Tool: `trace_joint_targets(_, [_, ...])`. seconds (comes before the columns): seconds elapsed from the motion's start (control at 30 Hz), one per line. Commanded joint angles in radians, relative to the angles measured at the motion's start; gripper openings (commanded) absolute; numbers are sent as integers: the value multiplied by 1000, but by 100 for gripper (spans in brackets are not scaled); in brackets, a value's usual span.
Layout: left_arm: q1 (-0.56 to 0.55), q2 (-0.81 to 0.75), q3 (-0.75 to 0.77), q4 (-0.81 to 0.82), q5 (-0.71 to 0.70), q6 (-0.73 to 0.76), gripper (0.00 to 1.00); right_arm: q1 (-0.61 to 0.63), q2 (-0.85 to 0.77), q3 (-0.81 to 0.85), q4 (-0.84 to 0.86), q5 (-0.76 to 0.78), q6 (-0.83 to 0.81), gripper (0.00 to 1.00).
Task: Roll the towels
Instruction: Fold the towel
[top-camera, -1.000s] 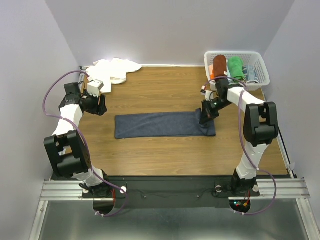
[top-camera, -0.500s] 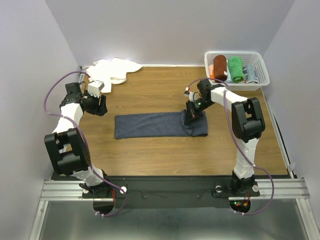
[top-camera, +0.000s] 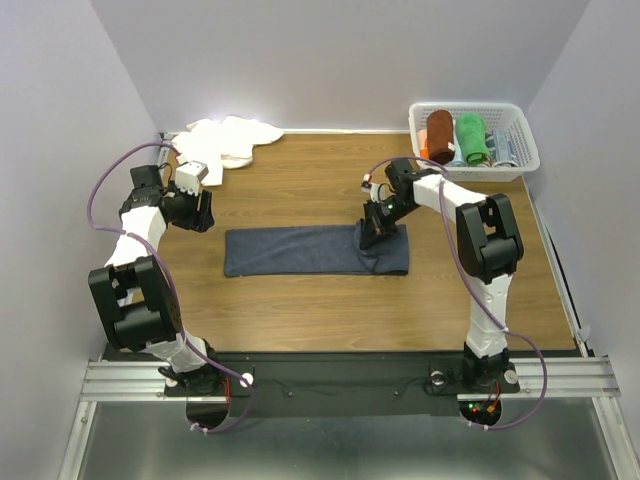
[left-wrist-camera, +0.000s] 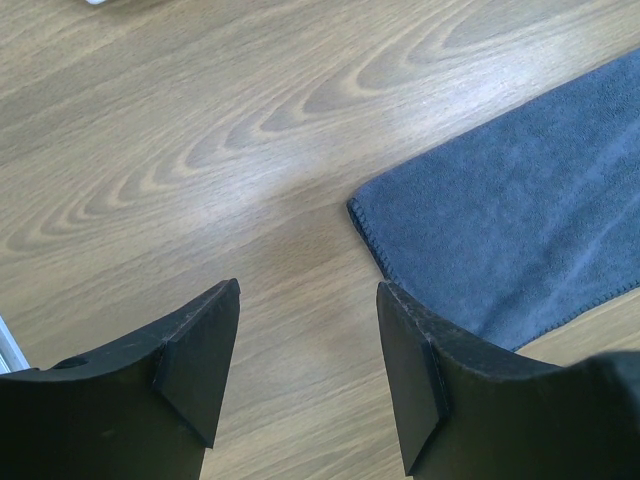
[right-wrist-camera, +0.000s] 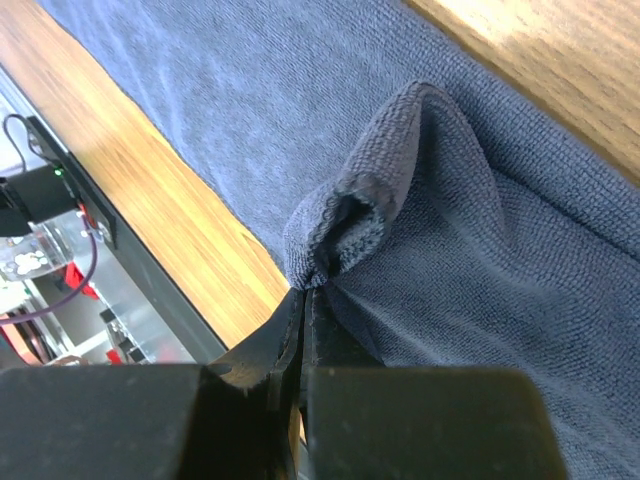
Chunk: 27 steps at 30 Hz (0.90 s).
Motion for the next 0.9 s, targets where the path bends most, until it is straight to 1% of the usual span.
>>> trace_joint_targets(0.0, [-3, -5, 20, -2, 13, 10, 68, 13, -14, 42, 28, -37, 22, 1])
trace_joint_targets(0.27, [-3, 3, 28, -2, 16, 5, 69, 41, 17, 51, 31, -52, 16, 1])
trace_joint_targets(0.3, [-3, 3, 28, -5, 20, 5, 69, 42, 21, 57, 31, -55, 17, 8])
trace_joint_targets(0.33, [-3, 3, 26, -7, 20, 4, 69, 42, 26, 63, 28, -66, 20, 22])
trace_joint_targets(0.37, [-1, 3, 28, -8, 24, 7, 69, 44, 24, 67, 28, -71, 20, 37])
trace_joint_targets(0.4, [-1, 3, 29, -14, 27, 7, 69, 44, 18, 70, 28, -78, 17, 59])
trace_joint_targets(0.47, [-3, 1, 29, -16, 33, 12, 69, 44, 0, 73, 26, -101, 7, 69])
trace_joint_targets(0.57, [-4, -2, 22, -16, 49, 19, 69, 44, -54, 80, 26, -130, -16, 69])
trace_joint_targets(0.63, [-10, -5, 16, -17, 62, 21, 69, 41, -84, 93, 26, -138, -18, 65])
trace_joint_targets(0.73, [-30, -8, 5, -22, 56, 27, 69, 27, -104, 96, 25, -117, -18, 49])
trace_joint_targets(0.77, [-44, -11, 2, -22, 52, 28, 68, 21, -109, 97, 22, -74, -48, 43])
trace_joint_targets(0.8, [-50, -13, -1, -31, 50, 31, 68, 19, -114, 94, 17, -42, -64, 31])
trace_joint_targets(0.87, [-67, -8, -4, -48, 44, 44, 64, 19, -132, 76, -18, 75, -139, 24])
